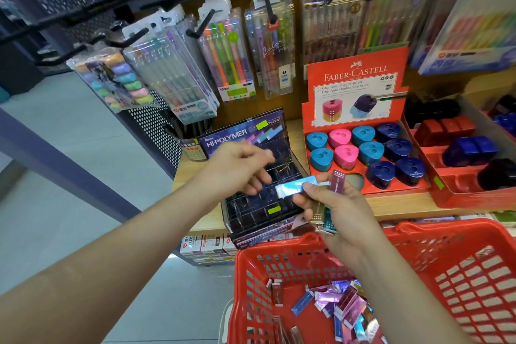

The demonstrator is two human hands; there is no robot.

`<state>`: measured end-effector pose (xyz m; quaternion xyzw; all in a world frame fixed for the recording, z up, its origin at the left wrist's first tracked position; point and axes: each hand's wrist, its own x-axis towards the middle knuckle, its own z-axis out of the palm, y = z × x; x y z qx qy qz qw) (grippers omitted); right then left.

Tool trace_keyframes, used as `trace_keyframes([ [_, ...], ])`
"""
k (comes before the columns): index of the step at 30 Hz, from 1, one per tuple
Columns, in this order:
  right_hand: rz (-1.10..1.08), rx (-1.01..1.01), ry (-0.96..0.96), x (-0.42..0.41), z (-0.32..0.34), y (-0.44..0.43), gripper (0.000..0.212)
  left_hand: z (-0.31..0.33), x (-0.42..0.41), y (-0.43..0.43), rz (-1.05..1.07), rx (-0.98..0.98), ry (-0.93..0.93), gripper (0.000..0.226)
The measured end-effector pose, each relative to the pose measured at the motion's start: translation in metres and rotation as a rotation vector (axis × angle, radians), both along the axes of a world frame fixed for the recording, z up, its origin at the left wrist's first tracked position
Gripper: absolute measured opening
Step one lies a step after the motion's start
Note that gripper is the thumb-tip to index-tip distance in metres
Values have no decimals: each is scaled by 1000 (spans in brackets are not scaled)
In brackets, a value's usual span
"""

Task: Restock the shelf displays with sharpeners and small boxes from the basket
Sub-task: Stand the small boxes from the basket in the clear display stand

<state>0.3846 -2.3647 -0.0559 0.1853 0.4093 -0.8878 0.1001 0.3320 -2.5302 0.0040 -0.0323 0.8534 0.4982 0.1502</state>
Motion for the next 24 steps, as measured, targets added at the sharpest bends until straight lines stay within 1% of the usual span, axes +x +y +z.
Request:
trace_keyframes([
  [2, -26, -32, 12, 0, 4, -2, 29, 0, 13, 6, -76, 59, -117, 21],
  [4, -26, -34, 32, 1, 7, -3, 29, -1, 18, 9, -67, 149, -147, 20],
  [7, -18, -13, 36, 2, 7, -5, 23, -3, 16, 8, 11, 245, -112, 11],
  [11, 26, -13, 9, 2, 7, -6, 9, -4, 11, 1, 102, 277, -2, 10],
  [13, 46, -66, -46, 1, 8, -5, 16, -3, 4, -7, 123, 173, 106, 12],
  [16, 64, -166, -98, -2, 8, 0, 26, 0, -13, -25, 133, -190, 346, 8],
  [18, 84, -163, -81, -3, 7, 4, 28, 1, -24, -33, 126, -370, 460, 5],
  [19, 95, -146, -62, -3, 8, 6, 27, 1, -27, -35, 115, -408, 488, 5],
  [22, 123, -96, -12, -3, 9, 9, 23, -6, -34, -35, 78, -501, 527, 16],
  [24, 125, -60, 9, -3, 8, 10, 23, -12, -38, -34, 29, -577, 534, 17],
])
